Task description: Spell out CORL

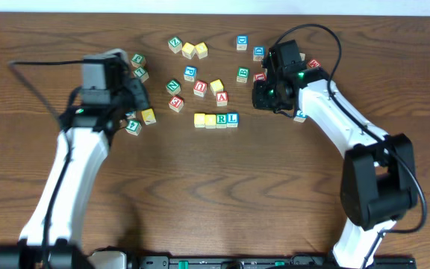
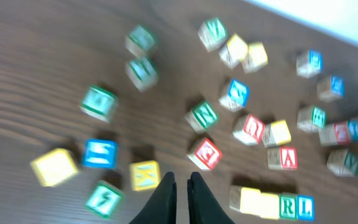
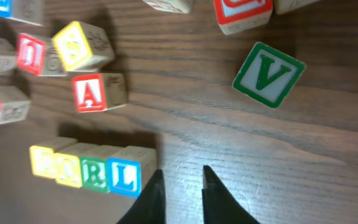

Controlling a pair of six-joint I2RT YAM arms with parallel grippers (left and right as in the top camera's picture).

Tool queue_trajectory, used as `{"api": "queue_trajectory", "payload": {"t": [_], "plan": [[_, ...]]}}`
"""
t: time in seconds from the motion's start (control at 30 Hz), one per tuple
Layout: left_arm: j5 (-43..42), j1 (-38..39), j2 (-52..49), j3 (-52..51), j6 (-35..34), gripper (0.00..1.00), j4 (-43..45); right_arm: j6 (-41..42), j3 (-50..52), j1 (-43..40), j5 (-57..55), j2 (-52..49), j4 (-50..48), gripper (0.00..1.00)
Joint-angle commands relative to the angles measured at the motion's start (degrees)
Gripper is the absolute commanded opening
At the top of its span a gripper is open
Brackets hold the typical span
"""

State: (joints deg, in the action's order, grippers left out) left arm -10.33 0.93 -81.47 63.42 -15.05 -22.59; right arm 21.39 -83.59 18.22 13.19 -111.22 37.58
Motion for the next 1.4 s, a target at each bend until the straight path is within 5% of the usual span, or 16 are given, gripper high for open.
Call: {"api": "queue_trajectory", "payload": {"t": [0.0, 0.13, 0.2, 0.37, 0.47, 1.23, 1.37], "plan": [[0.5, -4.7, 7.3, 1.0, 0.9, 0.26, -1.2, -3.7, -1.2, -1.6, 0.1, 9.7, 1.2, 0.27], [0.5, -9.0, 13.1, 1.0, 0.9, 0.46, -3.0, -4.8, -1.2, -4.3, -1.7, 17.3, 4.1, 0.44], [0.5, -11.2, 15.9, 1.0, 0.9, 0.57, -4.2, -5.8, -1.2, -6.1, -1.7, 21.4, 5.8, 0.61], [0.5, -14.1, 19.6, 1.0, 0.9, 0.99, -7.8, -5.8, -1.2, -10.8, -1.7, 30.1, 10.7, 0.91], [0.5, -14.1, 19.5, 0.9, 0.9, 0.98, -10.4, -5.9, -1.2, -12.8, -1.7, 34.4, 13.3, 0.99], [0.5, -14.0, 17.1, 0.9, -0.2, 0.97, -12.1, -7.6, -1.1, -14.1, -4.3, 42.0, 23.6, 0.99], [0.5, -14.0, 17.1, 0.9, -0.2, 0.98, -12.1, -15.2, -1.0, -13.6, -4.4, 42.3, 23.7, 0.99]]}}
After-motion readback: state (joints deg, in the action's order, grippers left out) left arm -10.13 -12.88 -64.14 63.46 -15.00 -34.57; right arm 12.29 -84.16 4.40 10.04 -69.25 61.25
